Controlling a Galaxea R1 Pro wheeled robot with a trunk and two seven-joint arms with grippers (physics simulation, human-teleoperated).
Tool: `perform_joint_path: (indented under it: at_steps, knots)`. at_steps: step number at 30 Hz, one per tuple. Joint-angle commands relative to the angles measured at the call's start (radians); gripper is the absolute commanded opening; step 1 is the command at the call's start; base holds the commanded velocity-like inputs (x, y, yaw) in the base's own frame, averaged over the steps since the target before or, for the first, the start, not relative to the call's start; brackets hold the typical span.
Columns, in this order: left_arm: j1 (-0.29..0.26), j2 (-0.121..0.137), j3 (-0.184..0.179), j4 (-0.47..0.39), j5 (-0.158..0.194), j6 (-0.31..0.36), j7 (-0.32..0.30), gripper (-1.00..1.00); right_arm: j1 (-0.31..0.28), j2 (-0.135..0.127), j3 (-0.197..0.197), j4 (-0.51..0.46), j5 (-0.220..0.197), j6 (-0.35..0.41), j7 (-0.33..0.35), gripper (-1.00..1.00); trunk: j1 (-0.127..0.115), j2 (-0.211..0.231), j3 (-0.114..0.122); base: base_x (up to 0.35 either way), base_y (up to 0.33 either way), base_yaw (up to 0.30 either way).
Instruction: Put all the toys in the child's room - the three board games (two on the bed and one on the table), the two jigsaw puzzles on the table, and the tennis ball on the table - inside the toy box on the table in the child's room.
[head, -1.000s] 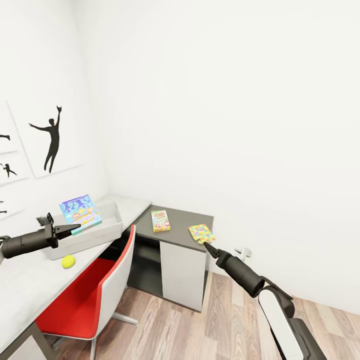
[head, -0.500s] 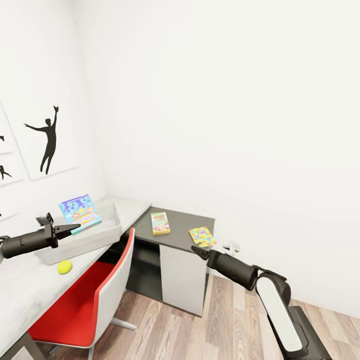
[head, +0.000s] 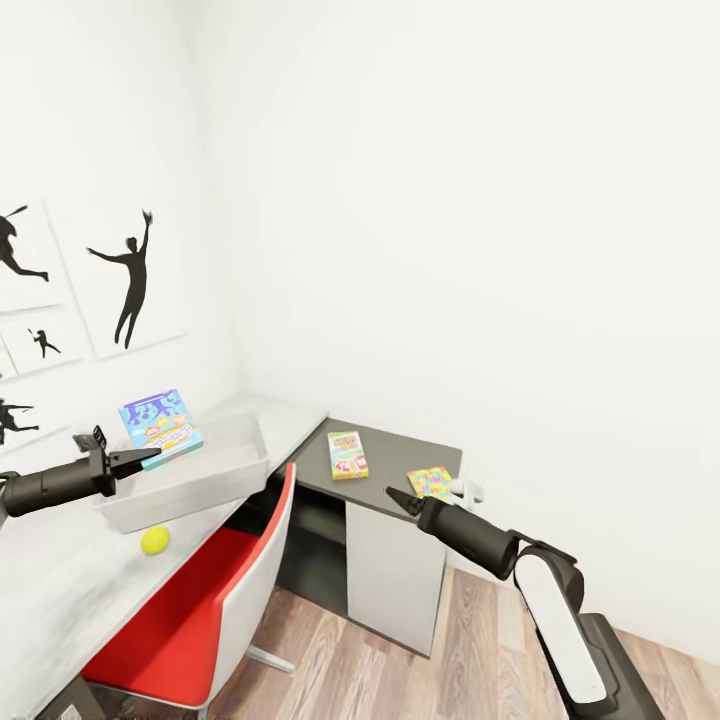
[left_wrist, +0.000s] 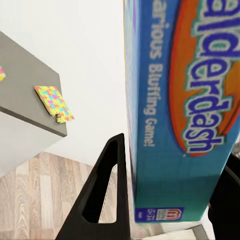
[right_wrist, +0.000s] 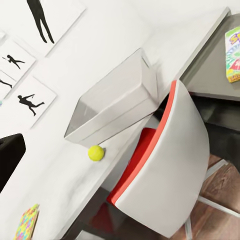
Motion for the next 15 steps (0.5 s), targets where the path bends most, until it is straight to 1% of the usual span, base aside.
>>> perform_joint_path:
  at_steps: [1, 3, 6, 9, 15]
  knots:
    - [0.0, 0.0, 0.001, 0.0, -0.001, 0.01, -0.004, -1.0, 0.0, -0.001, 0.0, 0.0, 0.003, 0.003, 0.004, 1.0, 0.001, -0.001, 0.0, 0.108, 0.001, 0.282]
    - [0.0, -0.001, 0.001, 0.0, -0.001, 0.01, -0.004, -1.0, 0.0, 0.0, 0.0, 0.0, 0.003, 0.002, 0.004, 1.0, 0.001, -0.001, 0.0, 0.097, 0.001, 0.259]
    - [0.0, -0.001, 0.0, 0.0, -0.001, 0.01, -0.004, -1.0, 0.0, 0.0, 0.0, 0.0, 0.003, 0.001, 0.005, 1.0, 0.001, -0.001, 0.0, 0.048, 0.0, 0.112]
    - [0.0, -0.002, -0.002, 0.0, 0.0, 0.01, -0.004, -1.0, 0.0, 0.0, 0.001, 0.001, 0.003, -0.017, 0.006, 1.0, 0.001, -0.001, 0.0, 0.028, 0.0, 0.009]
    - [0.0, -0.004, -0.002, 0.0, -0.001, 0.009, -0.004, -1.0, 0.0, -0.002, 0.0, 0.001, 0.003, -0.02, 0.007, 1.0, 0.001, -0.001, 0.0, 0.086, 0.0, 0.001]
